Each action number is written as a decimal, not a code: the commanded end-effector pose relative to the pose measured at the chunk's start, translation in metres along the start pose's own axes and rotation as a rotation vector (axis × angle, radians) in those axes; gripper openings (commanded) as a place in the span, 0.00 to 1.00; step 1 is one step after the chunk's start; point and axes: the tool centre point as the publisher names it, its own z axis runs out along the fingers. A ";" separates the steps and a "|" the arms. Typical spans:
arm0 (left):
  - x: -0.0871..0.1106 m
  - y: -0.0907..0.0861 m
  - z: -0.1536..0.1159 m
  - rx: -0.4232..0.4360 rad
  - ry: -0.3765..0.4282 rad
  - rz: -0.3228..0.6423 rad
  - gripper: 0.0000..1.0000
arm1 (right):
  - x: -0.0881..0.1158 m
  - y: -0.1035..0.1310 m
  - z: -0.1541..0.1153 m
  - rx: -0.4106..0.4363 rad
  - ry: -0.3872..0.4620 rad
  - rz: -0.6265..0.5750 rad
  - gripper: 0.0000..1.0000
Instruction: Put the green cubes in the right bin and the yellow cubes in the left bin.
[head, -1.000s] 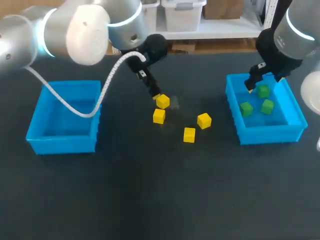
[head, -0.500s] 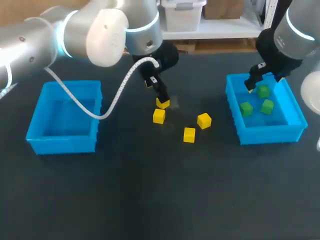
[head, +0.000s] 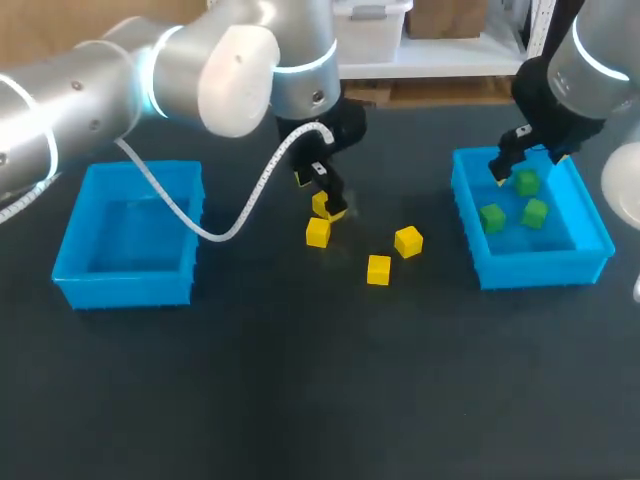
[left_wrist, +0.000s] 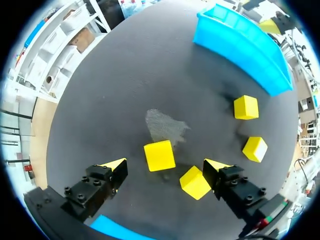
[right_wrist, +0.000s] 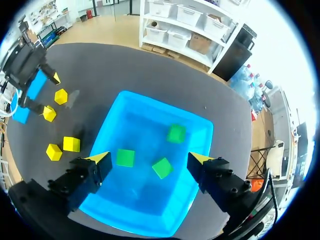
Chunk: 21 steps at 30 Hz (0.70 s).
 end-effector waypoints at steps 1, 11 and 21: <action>-0.008 0.010 0.006 0.007 0.018 -0.003 1.00 | 0.001 0.000 0.000 0.001 -0.002 0.001 1.00; -0.020 0.020 0.015 0.011 0.022 -0.043 1.00 | 0.001 0.000 0.000 0.001 -0.002 0.001 1.00; -0.022 0.015 0.017 0.021 0.025 -0.051 0.04 | 0.001 0.000 0.000 0.001 -0.002 0.001 1.00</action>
